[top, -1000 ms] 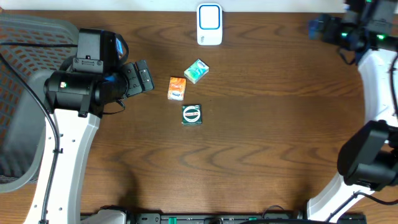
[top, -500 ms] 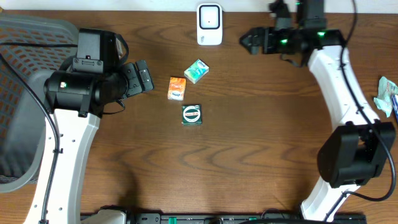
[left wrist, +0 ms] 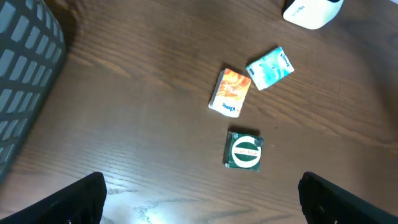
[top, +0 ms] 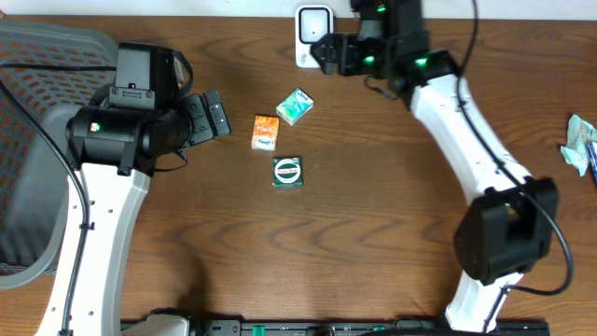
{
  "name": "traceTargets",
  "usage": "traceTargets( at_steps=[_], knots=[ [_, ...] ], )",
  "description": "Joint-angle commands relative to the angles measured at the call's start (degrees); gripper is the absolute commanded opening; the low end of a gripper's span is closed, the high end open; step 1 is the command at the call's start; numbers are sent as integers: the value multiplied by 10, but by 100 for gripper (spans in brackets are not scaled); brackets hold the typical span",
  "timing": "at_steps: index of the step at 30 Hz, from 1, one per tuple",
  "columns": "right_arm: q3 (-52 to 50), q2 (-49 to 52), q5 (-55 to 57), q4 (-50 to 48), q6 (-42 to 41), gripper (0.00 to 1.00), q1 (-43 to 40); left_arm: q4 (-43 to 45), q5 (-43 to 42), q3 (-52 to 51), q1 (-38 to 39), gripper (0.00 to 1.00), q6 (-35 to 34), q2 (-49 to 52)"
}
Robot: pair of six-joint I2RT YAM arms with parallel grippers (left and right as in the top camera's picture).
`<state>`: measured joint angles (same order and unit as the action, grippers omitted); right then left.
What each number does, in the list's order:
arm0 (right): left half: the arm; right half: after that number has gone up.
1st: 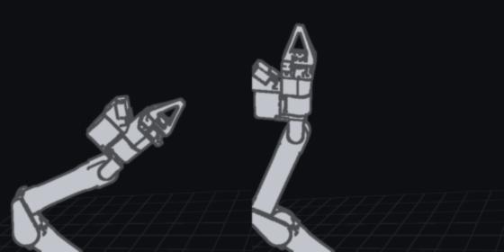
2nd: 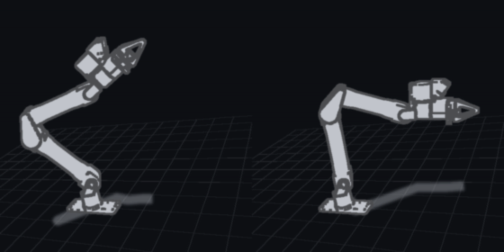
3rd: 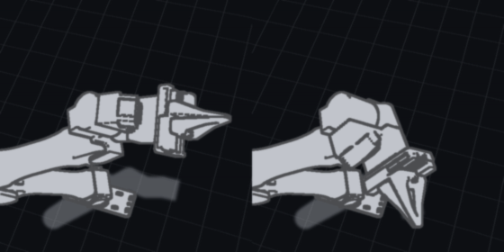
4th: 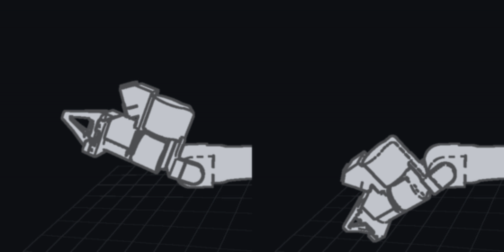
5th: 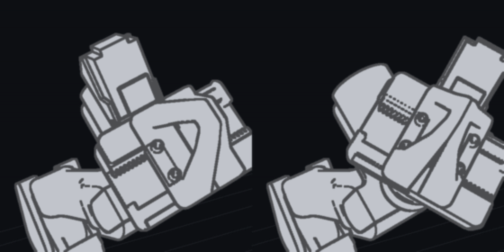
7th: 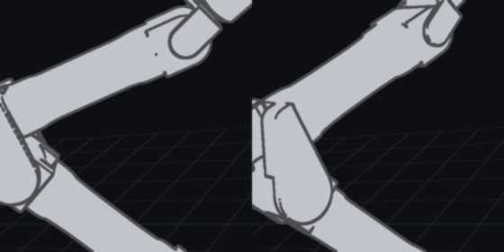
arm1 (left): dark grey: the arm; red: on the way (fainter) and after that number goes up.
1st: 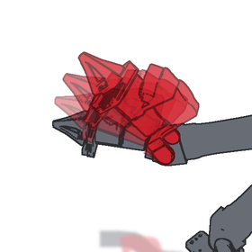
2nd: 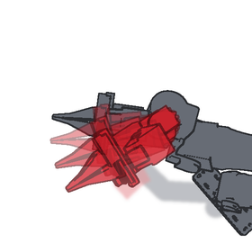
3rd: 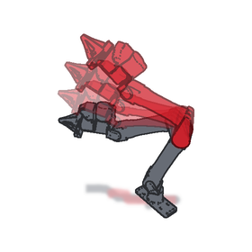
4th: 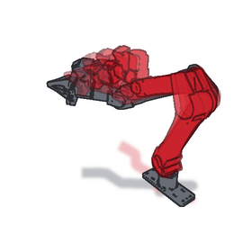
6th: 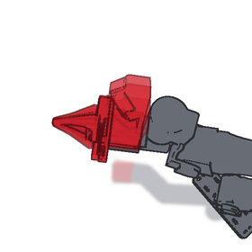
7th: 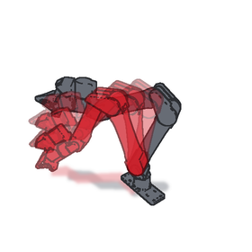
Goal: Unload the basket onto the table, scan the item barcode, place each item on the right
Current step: 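Move the right gripper left to the white-and-teal Kleenex pack, then lower the right gripper and grasp the Kleenex pack's edge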
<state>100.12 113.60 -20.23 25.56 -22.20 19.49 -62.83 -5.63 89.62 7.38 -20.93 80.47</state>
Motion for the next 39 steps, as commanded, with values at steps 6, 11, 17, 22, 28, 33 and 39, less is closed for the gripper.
traceTargets(
  at_steps=[6, 11, 17, 22, 28, 33, 39],
  knots=[
    [-3, 81, 139, -1, -243, 84, 52, -1, 3, 7, -2, 98, 3, 0],
    [-3, 123, 137, -1, -302, 81, 64, -1, 3, 7, -2, 98, 3, 0],
    [-3, 146, 108, 12, -312, 59, 73, -1, 3, 7, -2, 98, 3, 0],
    [-5, 151, 107, 20, -312, 57, 86, -1, 3, 7, -2, 98, 3, 0],
    [-5, 166, 130, 21, -325, 57, 99, -1, 3, 7, -2, 98, 3, 0],
    [-5, 196, 143, 17, -365, 58, 102, -1, 3, 7, -2, 98, 3, 0],
    [-5, 212, 144, 7, -371, 59, 95, -1, 3, 7, -2, 98, 3, 0]
  ],
)
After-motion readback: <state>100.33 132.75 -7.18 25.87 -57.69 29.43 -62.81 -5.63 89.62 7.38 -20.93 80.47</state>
